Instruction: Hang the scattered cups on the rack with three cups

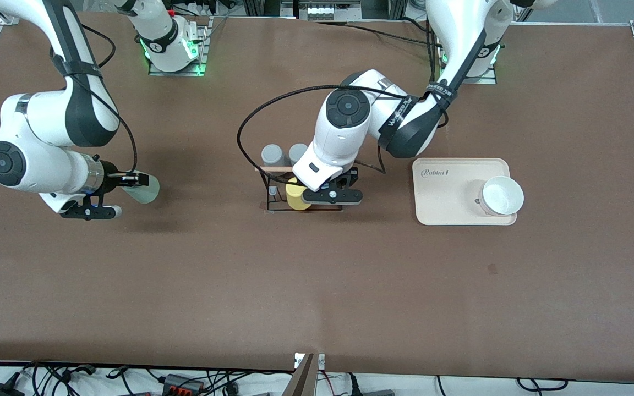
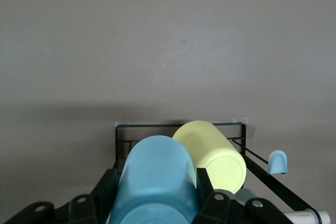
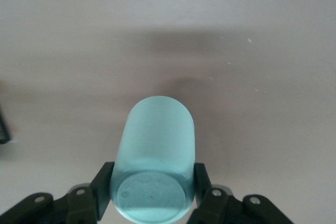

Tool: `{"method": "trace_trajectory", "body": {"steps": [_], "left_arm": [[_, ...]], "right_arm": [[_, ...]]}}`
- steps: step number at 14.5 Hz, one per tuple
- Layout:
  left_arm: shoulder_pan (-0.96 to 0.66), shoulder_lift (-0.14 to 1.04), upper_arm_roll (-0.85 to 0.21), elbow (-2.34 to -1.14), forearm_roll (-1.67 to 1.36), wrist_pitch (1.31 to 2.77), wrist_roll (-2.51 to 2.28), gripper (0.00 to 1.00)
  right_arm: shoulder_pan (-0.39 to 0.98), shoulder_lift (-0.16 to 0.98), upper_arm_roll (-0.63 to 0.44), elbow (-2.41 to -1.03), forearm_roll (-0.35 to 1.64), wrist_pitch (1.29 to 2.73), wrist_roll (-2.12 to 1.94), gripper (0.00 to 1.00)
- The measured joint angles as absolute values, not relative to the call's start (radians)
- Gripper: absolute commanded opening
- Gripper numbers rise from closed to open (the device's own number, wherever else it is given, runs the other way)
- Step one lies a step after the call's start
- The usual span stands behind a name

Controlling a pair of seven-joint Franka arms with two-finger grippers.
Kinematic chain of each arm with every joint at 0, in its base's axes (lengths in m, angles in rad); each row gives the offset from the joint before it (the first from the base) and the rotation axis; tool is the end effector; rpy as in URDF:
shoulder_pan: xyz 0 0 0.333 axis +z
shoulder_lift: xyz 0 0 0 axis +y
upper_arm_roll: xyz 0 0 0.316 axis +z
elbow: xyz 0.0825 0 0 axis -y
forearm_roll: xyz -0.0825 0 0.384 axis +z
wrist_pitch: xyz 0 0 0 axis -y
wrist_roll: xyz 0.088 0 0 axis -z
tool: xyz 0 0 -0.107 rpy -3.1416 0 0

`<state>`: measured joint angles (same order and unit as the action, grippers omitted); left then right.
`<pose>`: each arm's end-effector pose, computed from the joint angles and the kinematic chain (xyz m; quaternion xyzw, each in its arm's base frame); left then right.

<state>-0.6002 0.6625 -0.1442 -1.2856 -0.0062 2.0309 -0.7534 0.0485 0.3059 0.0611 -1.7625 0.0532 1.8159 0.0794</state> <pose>0.5635 -0.4845 0.3709 0.9977 0.0228 0.0010 0.0643 0.6053 0.0685 0.3736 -0.9915 -0.0051 0.1283 0.0221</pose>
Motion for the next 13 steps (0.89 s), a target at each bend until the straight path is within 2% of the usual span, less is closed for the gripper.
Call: {"method": "trace_trajectory", "body": {"steps": [6, 13], "left_arm": [[-0.606, 0.668, -0.139, -1.293, -0.003, 2.029, -0.753, 0.26], [-0.602, 0.668, -0.126, -1.306, -0.003, 2.022, -0.704, 0.26]], "right_arm": [[0.188, 0.308, 0.064, -1.675, 0.061, 1.773, 0.117, 0.00], [0.243, 0.339, 0.064, -1.643, 0.061, 1.774, 0.158, 0.00]]}}
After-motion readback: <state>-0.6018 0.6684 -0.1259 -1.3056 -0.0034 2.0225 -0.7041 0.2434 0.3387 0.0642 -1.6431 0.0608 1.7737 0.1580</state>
